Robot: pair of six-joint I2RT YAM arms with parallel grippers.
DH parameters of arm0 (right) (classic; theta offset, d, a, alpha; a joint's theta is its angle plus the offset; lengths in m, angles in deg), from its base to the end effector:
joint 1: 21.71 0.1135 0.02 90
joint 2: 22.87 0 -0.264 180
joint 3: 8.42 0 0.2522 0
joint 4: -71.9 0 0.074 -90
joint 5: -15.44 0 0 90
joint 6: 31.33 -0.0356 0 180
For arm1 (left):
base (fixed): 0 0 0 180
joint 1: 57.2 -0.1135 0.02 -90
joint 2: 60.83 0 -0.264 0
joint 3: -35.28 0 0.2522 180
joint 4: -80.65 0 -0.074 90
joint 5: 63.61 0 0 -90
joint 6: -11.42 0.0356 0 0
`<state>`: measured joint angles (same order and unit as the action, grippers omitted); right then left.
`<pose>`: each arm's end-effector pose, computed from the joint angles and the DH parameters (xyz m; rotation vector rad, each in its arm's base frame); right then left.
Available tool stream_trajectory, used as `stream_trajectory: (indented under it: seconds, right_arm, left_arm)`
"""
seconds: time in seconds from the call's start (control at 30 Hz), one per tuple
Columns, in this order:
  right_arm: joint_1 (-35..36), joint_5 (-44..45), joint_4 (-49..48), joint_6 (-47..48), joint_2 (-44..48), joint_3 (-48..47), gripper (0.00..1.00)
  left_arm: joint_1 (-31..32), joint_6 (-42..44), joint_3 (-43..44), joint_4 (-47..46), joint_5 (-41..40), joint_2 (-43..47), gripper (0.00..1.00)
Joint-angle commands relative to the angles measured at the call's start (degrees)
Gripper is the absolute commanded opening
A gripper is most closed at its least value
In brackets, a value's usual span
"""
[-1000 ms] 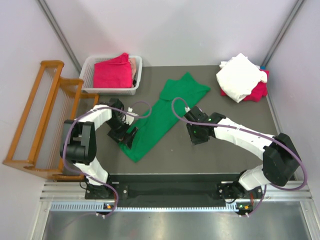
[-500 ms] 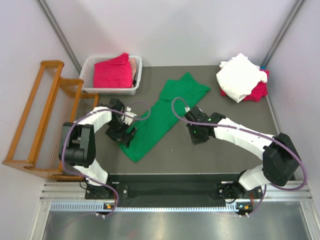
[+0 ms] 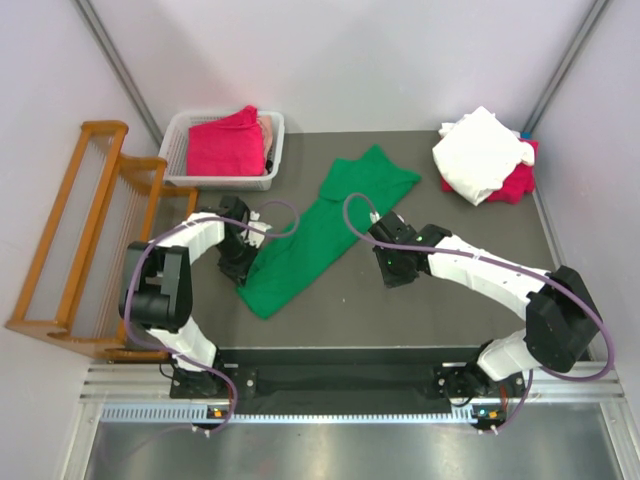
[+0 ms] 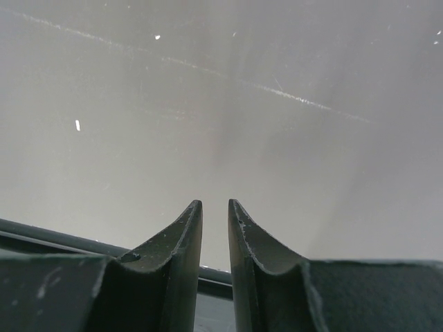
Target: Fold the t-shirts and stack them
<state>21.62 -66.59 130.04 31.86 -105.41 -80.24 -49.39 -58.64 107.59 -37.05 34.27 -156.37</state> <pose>0.2019 0.1837 0.2265 -0.3607 2.7341 0.1384 0.2824 -0.0437 0.1679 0.7378 2.9526 -0.1959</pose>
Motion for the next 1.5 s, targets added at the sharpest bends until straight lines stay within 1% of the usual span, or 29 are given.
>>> stream_trajectory:
  seconds: [0.0, 0.03, 0.07, 0.1, 0.13, 0.17, 0.23, 0.3, 0.37, 0.4, 0.5, 0.53, 0.57, 0.6, 0.63, 0.77, 0.87, 0.9, 1.0, 1.03, 1.1, 1.13, 1.2, 1.23, 1.3, 1.33, 1.47]
  right_arm:
    - [-0.4, 1.6, -0.3, -0.4, 1.2, -2.3, 0.22]
    - [-0.4, 1.8, -0.4, -0.5, 1.2, -2.3, 0.22]
    - [-0.4, 1.8, -0.4, -0.4, 1.2, -2.4, 0.22]
    - [-0.4, 1.7, -0.4, -0.4, 1.1, -2.5, 0.22]
    - [-0.4, 1.7, -0.4, -0.4, 0.8, -2.8, 0.22]
    - [-0.4, 1.8, -0.5, -0.2, 0.7, -3.0, 0.22]
    - [-0.4, 1.7, -0.5, -0.1, 0.5, -3.3, 0.23]
    - [-0.3, 1.6, -0.6, -0.1, 0.2, -3.5, 0.22]
    - [-0.4, 1.6, -0.6, -0.1, 0.3, -3.5, 0.22]
    - [-0.4, 1.6, -0.7, -0.1, 0.3, -3.5, 0.22]
    - [-0.4, 1.7, -0.5, -0.2, 0.6, -3.5, 0.22]
    - [-0.4, 1.8, -0.5, -0.2, 0.5, -3.6, 0.22]
    - [-0.4, 1.7, -0.5, -0.1, 0.6, -3.7, 0.22]
    - [-0.4, 1.6, -0.3, -0.2, 0.6, -3.9, 0.22]
    - [-0.4, 1.6, -0.3, -0.1, 0.7, -3.9, 0.22]
    - [-0.4, 1.3, -0.4, -0.3, 0.8, -3.5, 0.22]
    - [-0.4, 0.8, -0.8, -0.4, 0.5, -3.1, 0.22]
    - [-0.4, 0.9, -0.9, -0.5, 0.4, -3.1, 0.22]
    - [-0.4, 1.0, -1.1, -0.7, 0.4, -3.0, 0.22]
    - [-0.4, 1.1, -1.2, -0.6, 0.3, -3.0, 0.22]
    - [-0.4, 1.2, -1.5, -0.6, -0.1, -2.8, 0.22]
    - [-0.4, 1.2, -1.6, -0.7, -0.2, -2.8, 0.22]
    - [-0.4, 1.1, -1.8, -1.0, -0.2, -2.6, 0.22]
    - [-0.3, 1.1, -1.8, -1.0, -0.3, -2.5, 0.22]
    - [-0.4, 1.4, -1.8, -1.2, 0.0, -2.5, 0.22]
    - [-0.5, 1.7, -1.7, -1.1, 0.0, -2.5, 0.22]
    - [-1.7, 2.7, -0.7, -1.1, 0.9, -2.3, 0.22]
  left_arm:
    - [-0.1, -1.3, 1.2, 0.1, 0.6, 0.4, 0.00]
    - [-0.1, -1.1, 1.3, 0.5, 1.1, 1.1, 0.03]
    - [-0.1, -1.3, 1.2, 0.7, 1.3, 1.7, 0.31]
    - [0.0, -1.2, 0.9, 0.8, 1.3, 2.1, 0.40]
    - [0.0, -0.8, 0.7, 1.1, 1.3, 2.8, 0.41]
    - [0.0, -0.6, 0.5, 1.3, 1.2, 3.0, 0.44]
    - [0.0, -0.5, -0.8, 1.0, 0.6, 3.4, 0.98]
    - [0.0, -0.2, -2.5, 0.5, 0.5, 4.0, 0.99]
    - [0.0, 0.1, -3.7, -0.5, 0.5, 4.8, 0.99]
    - [0.0, 0.1, -4.0, -0.7, 0.7, 5.0, 0.95]
    - [0.0, 0.4, -3.4, -0.3, 2.7, 2.4, 0.75]
    - [0.0, 0.3, -3.3, -0.5, 3.3, 1.6, 0.52]
    - [0.0, 0.3, -3.1, -0.5, 3.9, 1.0, 0.36]
    - [0.0, 0.3, -2.9, -0.3, 5.4, -0.4, 0.24]
    - [0.0, 0.4, -2.6, 0.0, 5.7, -1.0, 0.00]
    - [0.2, 1.3, -1.9, 0.8, 7.1, -1.5, 0.00]
    - [0.8, 2.9, -0.7, 3.3, 9.3, -1.7, 0.00]
    - [1.1, 3.9, -0.2, 5.5, 10.3, -1.3, 0.00]
    - [4.1, 6.1, 1.9, 8.6, 12.7, 1.0, 0.00]
    - [6.9, 6.7, 3.2, 11.6, 13.2, 1.4, 0.00]
    - [10.0, 7.9, 4.1, 13.2, 12.8, 2.7, 0.00]
    - [12.8, 8.0, 5.2, 14.6, 12.6, 2.9, 0.00]
    - [15.6, 7.9, 6.4, 16.1, 13.4, 2.4, 0.00]
    - [17.9, 7.7, 7.5, 17.1, 13.8, 1.9, 0.00]
    - [20.3, 7.4, 8.3, 17.8, 15.0, 0.7, 0.00]
    - [22.7, 7.3, 8.4, 18.0, 15.1, 0.4, 0.00]
    - [27.2, 7.6, 8.3, 19.7, 15.3, -2.0, 0.00]
